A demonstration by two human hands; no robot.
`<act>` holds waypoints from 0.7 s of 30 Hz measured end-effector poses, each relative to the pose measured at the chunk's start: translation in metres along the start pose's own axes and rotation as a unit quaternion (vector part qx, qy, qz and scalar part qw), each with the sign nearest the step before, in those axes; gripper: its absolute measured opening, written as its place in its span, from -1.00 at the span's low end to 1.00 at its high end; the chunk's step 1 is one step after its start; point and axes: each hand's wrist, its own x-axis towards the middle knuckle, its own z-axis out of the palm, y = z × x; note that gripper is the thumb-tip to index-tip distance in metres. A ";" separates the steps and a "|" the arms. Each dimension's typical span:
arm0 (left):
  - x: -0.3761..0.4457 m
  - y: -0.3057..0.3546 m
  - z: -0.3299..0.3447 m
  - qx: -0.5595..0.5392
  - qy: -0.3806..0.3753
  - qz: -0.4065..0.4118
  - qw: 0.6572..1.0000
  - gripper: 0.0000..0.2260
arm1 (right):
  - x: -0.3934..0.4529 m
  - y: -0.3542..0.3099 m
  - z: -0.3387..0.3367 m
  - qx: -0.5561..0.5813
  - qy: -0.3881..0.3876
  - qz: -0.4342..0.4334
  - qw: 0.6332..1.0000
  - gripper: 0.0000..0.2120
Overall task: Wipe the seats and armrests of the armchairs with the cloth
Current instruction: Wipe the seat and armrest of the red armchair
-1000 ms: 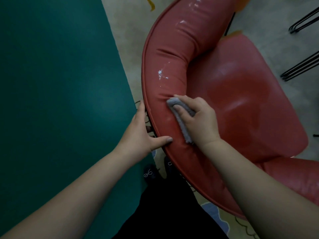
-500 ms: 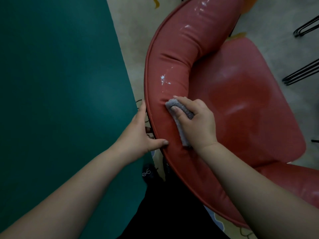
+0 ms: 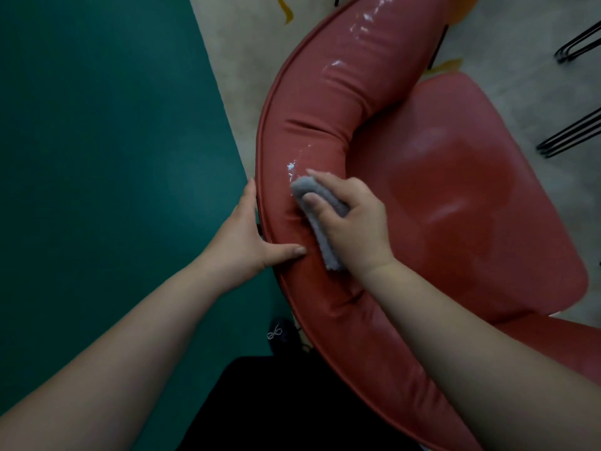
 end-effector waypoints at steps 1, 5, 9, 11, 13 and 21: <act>0.003 0.000 -0.001 0.002 -0.001 -0.005 1.000 0.21 | 0.002 0.004 0.004 -0.006 -0.003 0.016 1.000 -0.63; 0.014 0.000 -0.014 -0.007 -0.028 -0.011 1.000 0.26 | -0.001 0.031 -0.015 0.015 0.078 0.164 0.983 -0.72; 0.033 0.004 -0.030 -0.031 -0.063 0.013 0.997 0.19 | 0.022 -0.005 0.000 0.077 0.170 0.113 0.976 -0.72; 0.050 0.006 -0.040 -0.029 -0.084 0.030 0.996 0.14 | 0.036 -0.034 0.023 0.031 0.123 0.033 0.991 -0.67; 0.066 0.004 -0.050 -0.007 -0.101 0.043 0.994 0.11 | 0.043 -0.047 0.039 -0.120 0.047 -0.019 0.992 -0.64; 0.098 0.004 -0.081 0.013 -0.212 0.073 0.974 0.15 | 0.045 -0.041 0.041 -0.077 0.176 0.126 0.973 -0.66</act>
